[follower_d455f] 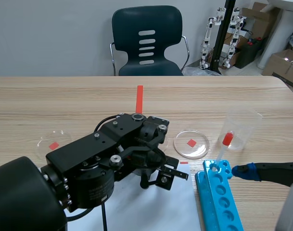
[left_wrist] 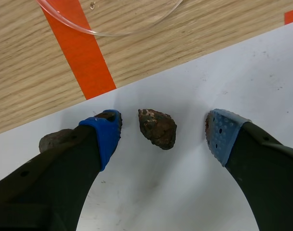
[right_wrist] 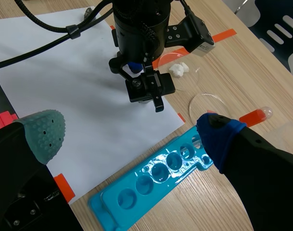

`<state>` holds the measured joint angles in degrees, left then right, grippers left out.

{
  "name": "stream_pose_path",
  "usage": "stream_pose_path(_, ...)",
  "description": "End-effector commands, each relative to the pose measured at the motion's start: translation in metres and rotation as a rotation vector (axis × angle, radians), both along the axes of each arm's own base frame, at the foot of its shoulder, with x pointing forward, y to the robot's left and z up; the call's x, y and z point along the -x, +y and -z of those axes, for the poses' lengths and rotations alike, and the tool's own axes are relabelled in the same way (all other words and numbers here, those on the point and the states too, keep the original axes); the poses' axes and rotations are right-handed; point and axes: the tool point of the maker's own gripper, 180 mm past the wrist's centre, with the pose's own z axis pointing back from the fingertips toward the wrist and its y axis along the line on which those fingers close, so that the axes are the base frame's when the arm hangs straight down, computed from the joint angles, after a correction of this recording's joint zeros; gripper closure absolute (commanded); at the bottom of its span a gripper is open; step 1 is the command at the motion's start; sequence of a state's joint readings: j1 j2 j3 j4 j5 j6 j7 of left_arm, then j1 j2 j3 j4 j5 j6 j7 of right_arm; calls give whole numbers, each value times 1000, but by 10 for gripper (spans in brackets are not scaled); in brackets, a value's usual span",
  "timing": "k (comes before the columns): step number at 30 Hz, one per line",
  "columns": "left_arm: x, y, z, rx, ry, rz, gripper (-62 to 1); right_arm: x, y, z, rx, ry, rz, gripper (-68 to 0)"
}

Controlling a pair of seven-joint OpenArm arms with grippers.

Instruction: Pick up the right mineral with the left hand

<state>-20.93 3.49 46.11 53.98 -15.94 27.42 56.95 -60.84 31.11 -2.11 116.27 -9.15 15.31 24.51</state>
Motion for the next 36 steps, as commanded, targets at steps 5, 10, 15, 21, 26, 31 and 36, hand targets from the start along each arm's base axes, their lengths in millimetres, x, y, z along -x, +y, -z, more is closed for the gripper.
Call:
stream_pose_path(5,-4,-1,-3,-7,-19,2,-252,-5,4,-12,-28,-35,-2,-569)
stream_pose_path(10,-4,2,-4,-26,-16,6,-231,-5,4,-12,-28,-35,-2,-569)
stream_pose_path(15,-4,1,-5,-25,-15,7,-176,-5,4,-12,-28,-35,-2,-569)
stream_pose_path(21,-2,2,-4,-26,-12,7,-130,-5,4,-12,-28,-35,-2,-569)
stream_pose_path(26,-2,2,-4,-26,-12,7,-130,-5,4,-12,-28,-35,-2,-569)
stream_pose_path(31,-3,1,-5,-23,-15,6,-130,-5,4,-12,-28,-35,-2,-569)
stream_pose_path(36,-10,-1,-19,12,-52,-2,-130,-5,4,-12,-27,-35,-2,-569)
